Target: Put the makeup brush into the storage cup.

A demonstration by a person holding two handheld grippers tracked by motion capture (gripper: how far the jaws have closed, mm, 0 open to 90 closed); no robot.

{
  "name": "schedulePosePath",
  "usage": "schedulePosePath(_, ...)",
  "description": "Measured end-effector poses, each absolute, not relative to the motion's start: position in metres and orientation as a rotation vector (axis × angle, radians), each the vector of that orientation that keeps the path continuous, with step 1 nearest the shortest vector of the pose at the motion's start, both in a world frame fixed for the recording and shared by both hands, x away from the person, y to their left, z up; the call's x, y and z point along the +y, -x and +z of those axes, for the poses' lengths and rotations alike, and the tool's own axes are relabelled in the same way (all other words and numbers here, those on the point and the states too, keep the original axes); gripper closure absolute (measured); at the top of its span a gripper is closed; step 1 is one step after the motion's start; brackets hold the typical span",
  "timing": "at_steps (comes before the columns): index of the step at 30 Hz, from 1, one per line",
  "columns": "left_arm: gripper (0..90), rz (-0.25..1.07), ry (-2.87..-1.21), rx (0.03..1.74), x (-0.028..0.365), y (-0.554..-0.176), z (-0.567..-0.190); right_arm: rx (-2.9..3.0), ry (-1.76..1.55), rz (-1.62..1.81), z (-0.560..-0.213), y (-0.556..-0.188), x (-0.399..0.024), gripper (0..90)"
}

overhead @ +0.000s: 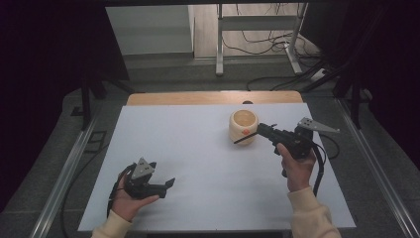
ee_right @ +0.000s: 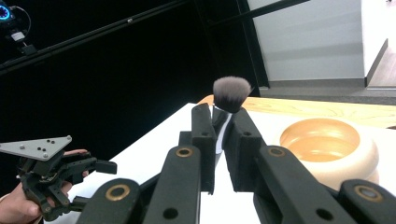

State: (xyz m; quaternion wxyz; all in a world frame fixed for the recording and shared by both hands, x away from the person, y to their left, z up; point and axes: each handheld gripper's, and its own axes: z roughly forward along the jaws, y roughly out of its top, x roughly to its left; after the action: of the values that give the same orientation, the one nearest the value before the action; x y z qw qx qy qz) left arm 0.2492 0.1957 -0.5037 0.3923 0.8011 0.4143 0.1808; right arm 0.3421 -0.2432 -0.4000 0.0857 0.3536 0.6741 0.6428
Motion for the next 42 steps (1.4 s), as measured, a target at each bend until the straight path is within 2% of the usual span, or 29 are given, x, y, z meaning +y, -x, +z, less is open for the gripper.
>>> schedulePosePath(42, 12.4, 0.454, -2.033, 1.062, 0.198, -0.250, -0.504, 1.907, -1.103, 1.915, -0.392, -0.375, -0.252, 82.2)
